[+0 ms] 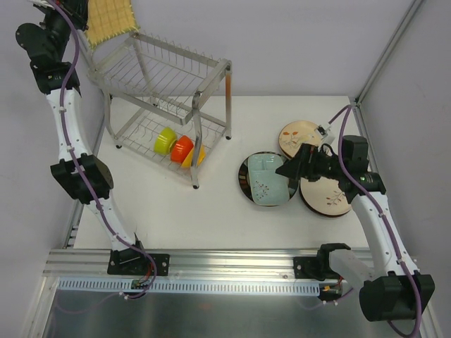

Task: Load the plates into the dish rack
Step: Insert the plate into the dish rack

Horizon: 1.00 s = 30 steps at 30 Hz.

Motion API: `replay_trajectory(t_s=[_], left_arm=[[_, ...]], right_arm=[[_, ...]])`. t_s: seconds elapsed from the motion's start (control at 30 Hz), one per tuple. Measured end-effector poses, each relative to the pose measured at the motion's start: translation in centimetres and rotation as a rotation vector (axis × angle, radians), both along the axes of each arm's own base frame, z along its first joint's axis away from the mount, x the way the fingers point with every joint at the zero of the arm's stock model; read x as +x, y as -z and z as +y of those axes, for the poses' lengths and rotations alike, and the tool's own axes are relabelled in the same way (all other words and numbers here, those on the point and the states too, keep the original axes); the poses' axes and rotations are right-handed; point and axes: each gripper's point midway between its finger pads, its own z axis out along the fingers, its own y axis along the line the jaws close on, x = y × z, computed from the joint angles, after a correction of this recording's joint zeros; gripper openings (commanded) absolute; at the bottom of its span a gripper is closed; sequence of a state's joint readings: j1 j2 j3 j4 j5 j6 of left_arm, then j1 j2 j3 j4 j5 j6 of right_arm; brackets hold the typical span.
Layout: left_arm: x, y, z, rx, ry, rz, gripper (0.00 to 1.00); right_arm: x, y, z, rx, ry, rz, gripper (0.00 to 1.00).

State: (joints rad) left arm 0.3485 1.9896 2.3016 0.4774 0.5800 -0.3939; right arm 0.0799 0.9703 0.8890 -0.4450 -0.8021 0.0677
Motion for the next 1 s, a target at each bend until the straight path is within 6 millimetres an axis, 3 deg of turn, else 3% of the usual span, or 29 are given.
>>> replay_trajectory(t_s=[0.33,1.0], left_arm=[[1.9,2.5,0.3,0.021,0.013,0.037,0.0],[2.9,6.3,-0.7,0.15,0.071,0.086,0.0]], right_arm=[[0.1,-0.9,0.2,0.006,-0.017,-0.023,0.99],[0.2,-1.0,0.5,0.024,-0.04,-0.028,1.0]])
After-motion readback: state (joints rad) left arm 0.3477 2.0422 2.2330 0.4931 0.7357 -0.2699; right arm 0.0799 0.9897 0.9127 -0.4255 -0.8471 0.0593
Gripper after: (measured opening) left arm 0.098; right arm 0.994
